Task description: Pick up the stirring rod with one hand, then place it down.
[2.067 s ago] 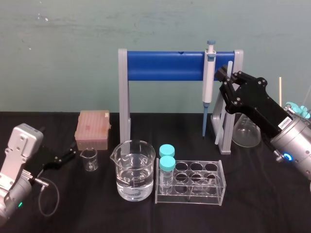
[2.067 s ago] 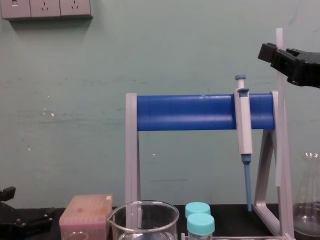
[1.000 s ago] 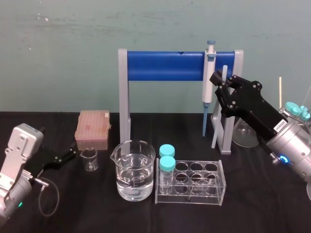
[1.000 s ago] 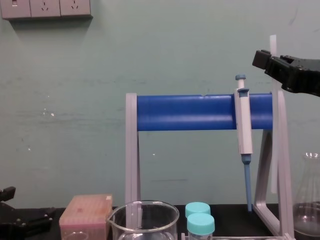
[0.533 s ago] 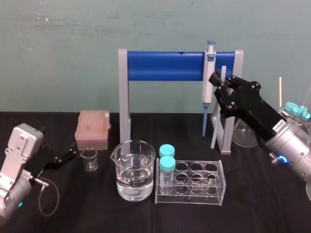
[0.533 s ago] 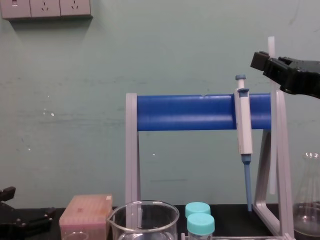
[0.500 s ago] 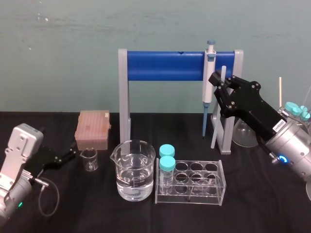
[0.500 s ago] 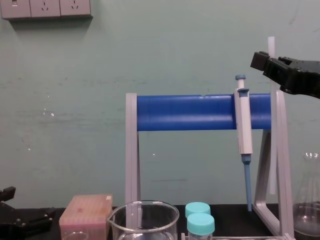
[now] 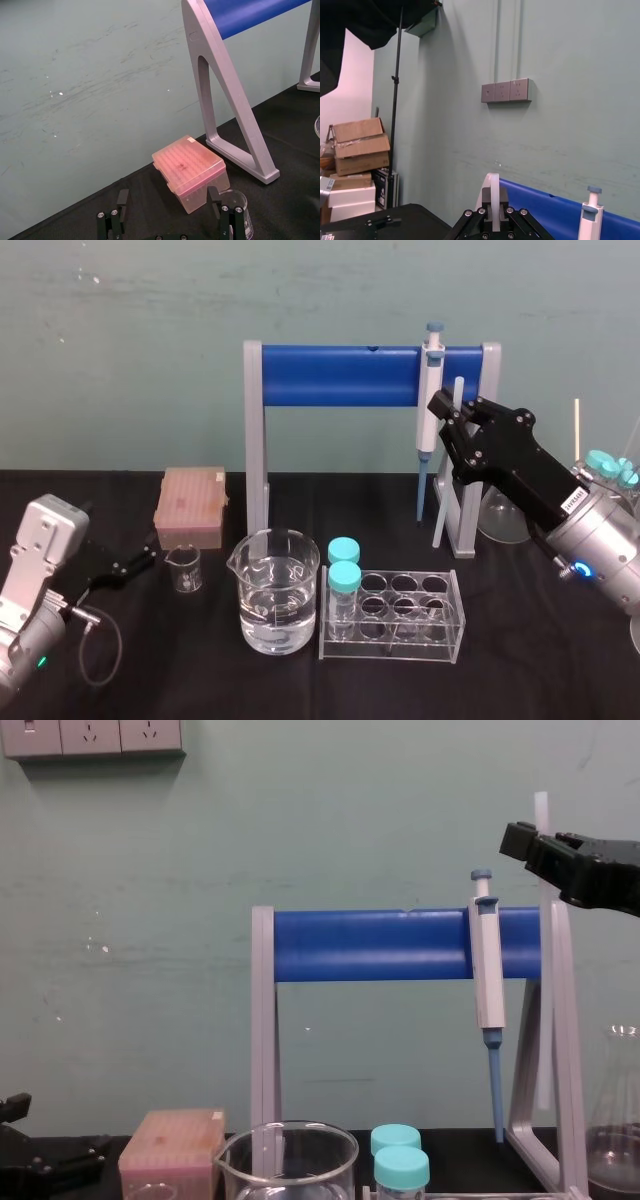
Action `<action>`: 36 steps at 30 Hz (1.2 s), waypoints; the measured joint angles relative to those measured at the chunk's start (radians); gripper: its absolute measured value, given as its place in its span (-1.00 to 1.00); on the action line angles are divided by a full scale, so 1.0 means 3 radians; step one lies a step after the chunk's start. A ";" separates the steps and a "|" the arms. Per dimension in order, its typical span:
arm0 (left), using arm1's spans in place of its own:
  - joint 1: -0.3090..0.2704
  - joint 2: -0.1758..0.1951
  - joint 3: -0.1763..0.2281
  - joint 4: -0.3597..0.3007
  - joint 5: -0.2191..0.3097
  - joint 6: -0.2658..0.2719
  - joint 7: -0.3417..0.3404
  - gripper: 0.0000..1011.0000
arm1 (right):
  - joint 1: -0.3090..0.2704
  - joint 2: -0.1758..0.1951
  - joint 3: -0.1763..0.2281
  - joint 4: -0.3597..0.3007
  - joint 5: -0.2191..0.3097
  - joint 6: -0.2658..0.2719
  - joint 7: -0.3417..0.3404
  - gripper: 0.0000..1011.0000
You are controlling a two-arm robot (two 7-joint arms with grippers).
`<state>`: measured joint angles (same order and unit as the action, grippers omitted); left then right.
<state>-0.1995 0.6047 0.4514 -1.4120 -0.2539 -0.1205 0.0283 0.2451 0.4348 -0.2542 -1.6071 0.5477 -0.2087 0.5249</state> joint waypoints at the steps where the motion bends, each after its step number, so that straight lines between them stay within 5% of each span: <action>1: 0.0000 0.0000 0.0000 0.0000 0.0000 0.0000 0.0000 0.98 | 0.0000 0.0000 -0.0003 0.0000 0.0005 0.0001 0.0007 -0.87; 36: 0.0000 0.0000 0.0000 0.0000 0.0000 0.0000 0.0000 0.98 | 0.0059 0.0034 -0.0123 0.0137 0.0143 -0.0043 0.0179 -0.87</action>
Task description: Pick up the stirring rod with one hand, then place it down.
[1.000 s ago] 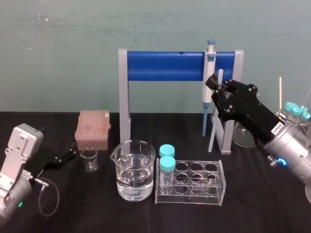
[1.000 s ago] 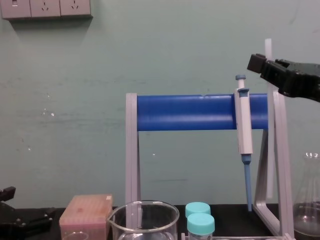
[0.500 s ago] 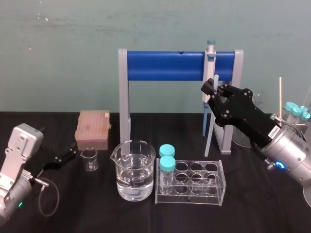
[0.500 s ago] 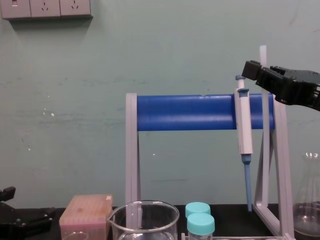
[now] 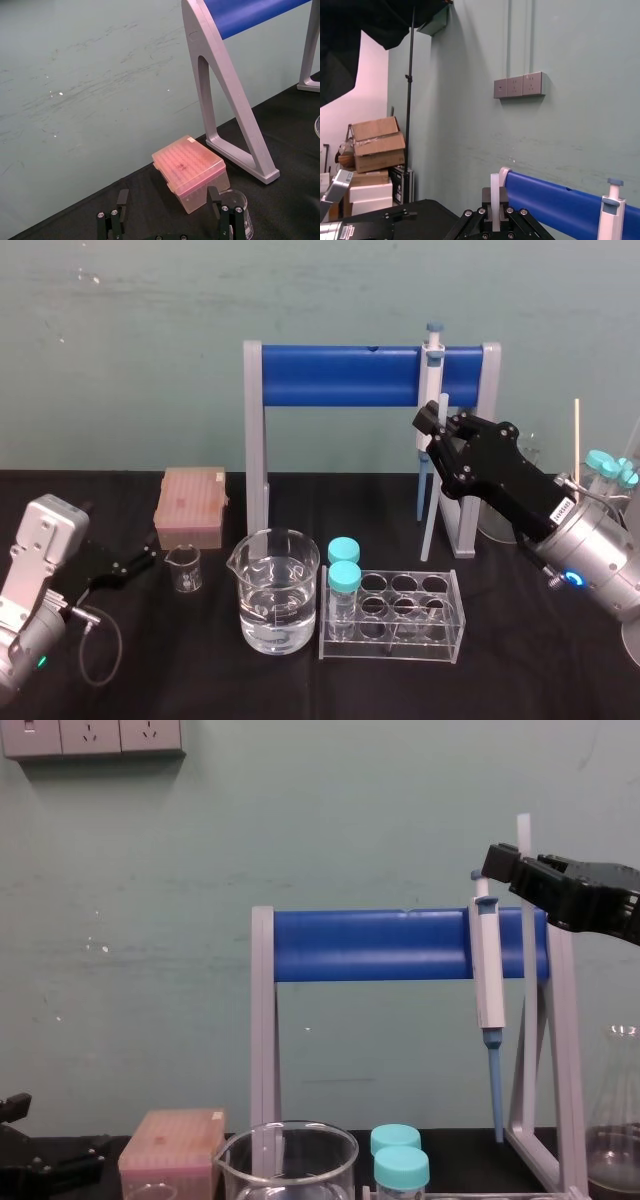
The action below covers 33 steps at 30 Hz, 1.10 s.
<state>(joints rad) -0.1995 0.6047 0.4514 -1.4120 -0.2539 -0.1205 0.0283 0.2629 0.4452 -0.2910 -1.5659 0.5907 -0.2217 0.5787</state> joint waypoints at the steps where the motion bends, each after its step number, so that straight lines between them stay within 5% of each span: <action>1: 0.0000 0.0000 0.0000 0.0000 0.0000 0.0000 0.0000 0.98 | 0.0000 0.0000 0.0000 0.0001 0.0000 0.0000 -0.0001 -0.87; 25: 0.0000 0.0000 0.0000 0.0000 0.0000 0.0000 0.0000 0.98 | -0.0022 0.0012 -0.0002 -0.0009 0.0010 0.0004 -0.0010 -0.87; 33: 0.0000 0.0000 0.0000 0.0000 0.0000 0.0000 0.0000 0.98 | -0.0076 0.0033 -0.0081 0.0031 0.0094 0.0007 0.0141 -0.87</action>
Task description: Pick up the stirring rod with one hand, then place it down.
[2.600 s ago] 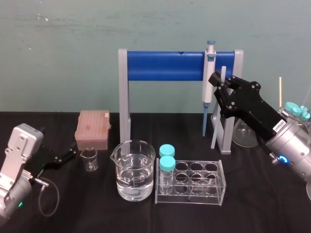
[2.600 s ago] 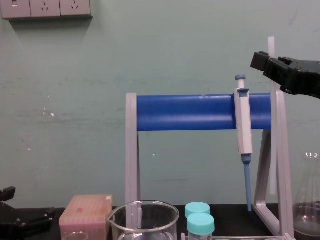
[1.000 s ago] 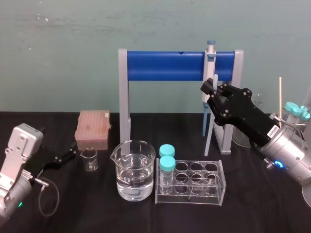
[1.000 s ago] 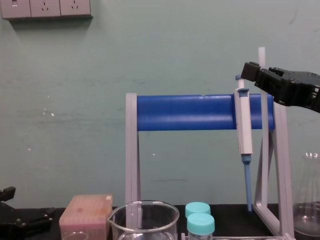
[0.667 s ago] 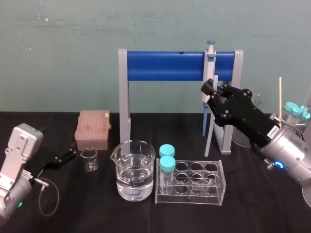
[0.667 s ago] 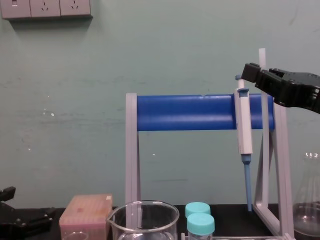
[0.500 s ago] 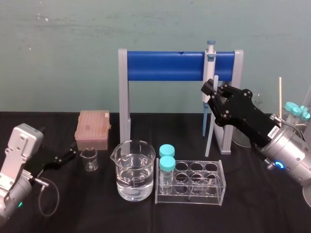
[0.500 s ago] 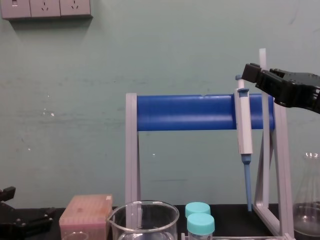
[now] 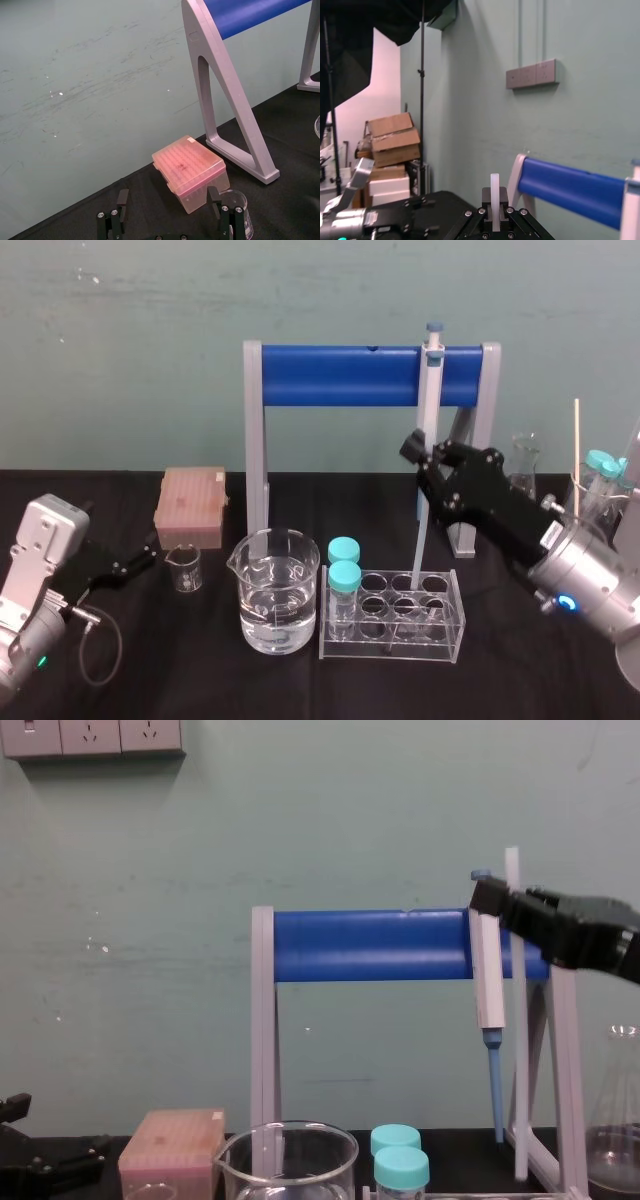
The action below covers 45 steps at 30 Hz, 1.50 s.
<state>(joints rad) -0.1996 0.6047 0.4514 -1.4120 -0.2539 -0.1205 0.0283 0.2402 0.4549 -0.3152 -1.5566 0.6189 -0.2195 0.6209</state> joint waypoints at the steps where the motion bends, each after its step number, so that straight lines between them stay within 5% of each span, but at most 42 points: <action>1: 0.0000 0.0000 0.0000 0.0000 0.0000 0.0000 0.0000 0.98 | -0.0005 0.0003 -0.0009 0.0006 0.0002 0.0000 0.0012 -0.87; 11: 0.0000 0.0000 0.0000 0.0000 0.0000 0.0000 0.0000 0.98 | -0.0049 0.0023 -0.0110 0.0172 -0.0094 -0.0068 0.0051 -0.87; 25: 0.0000 0.0000 0.0000 0.0000 0.0000 0.0000 0.0000 0.98 | 0.0115 -0.0126 -0.0127 0.0452 -0.0177 -0.0232 0.0074 -0.87; 45: 0.0000 0.0000 0.0000 0.0000 0.0000 0.0000 0.0000 0.98 | 0.0171 -0.0234 -0.0178 0.0751 -0.0237 -0.0238 0.0099 -0.87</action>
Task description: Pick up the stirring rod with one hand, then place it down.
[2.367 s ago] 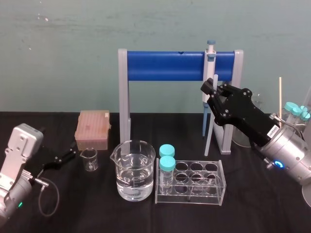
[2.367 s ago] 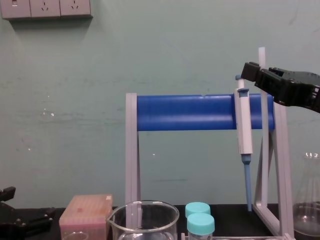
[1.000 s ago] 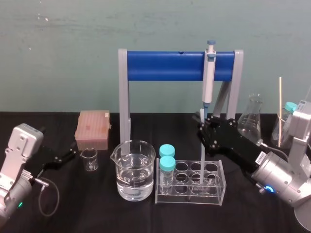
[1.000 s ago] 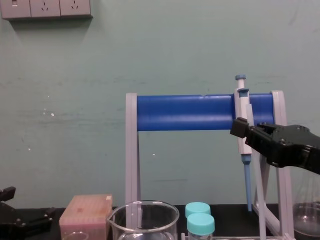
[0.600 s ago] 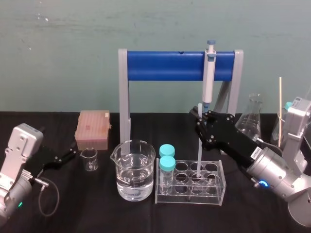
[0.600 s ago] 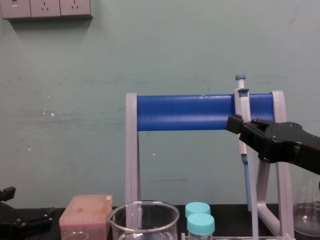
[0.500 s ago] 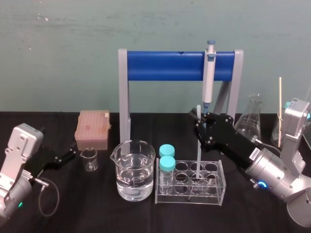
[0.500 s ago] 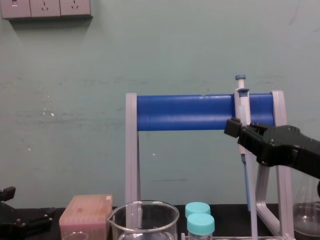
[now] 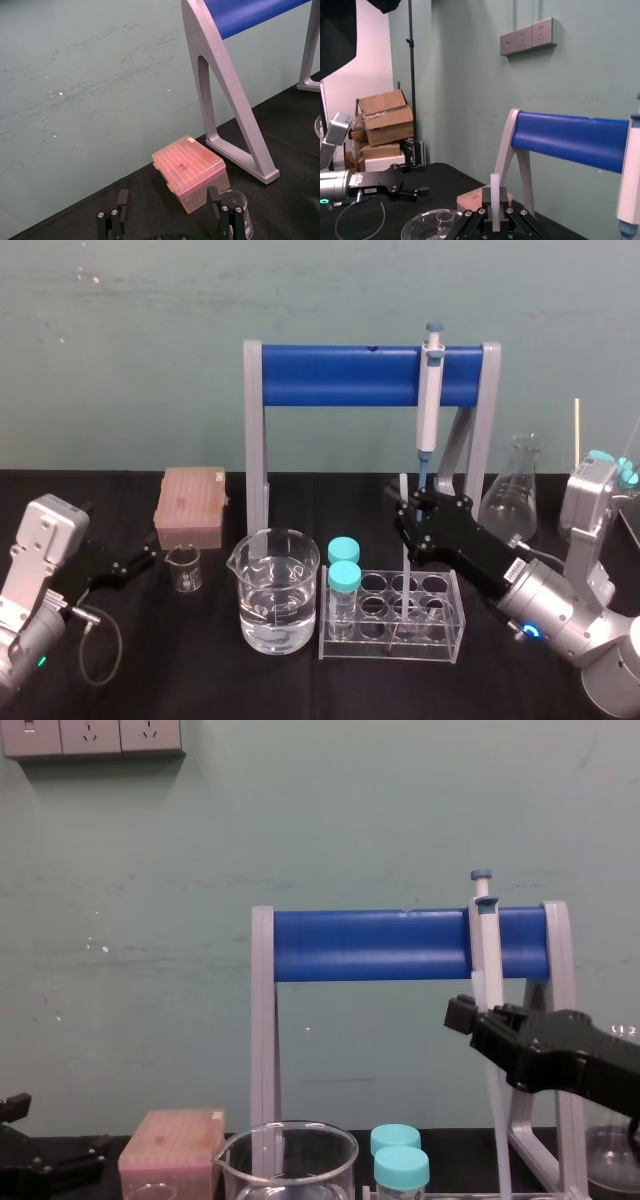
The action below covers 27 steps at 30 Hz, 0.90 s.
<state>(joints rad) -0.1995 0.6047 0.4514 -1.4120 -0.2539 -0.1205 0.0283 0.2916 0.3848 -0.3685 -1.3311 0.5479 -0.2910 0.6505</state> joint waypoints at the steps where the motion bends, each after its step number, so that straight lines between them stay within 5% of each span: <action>1: 0.0000 0.0000 0.0000 0.0000 0.0000 0.0000 0.0000 0.98 | 0.0000 -0.0003 -0.0002 0.0007 0.0000 0.0006 0.0000 -0.87; 27: 0.0000 0.0000 0.0000 0.0000 0.0000 0.0000 0.0000 0.98 | -0.0043 -0.0038 -0.0041 0.0106 -0.0098 0.0080 -0.0069 -0.87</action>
<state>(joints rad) -0.1995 0.6047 0.4514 -1.4120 -0.2539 -0.1205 0.0283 0.2788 0.3733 -0.3807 -1.2992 0.5184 -0.2670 0.6298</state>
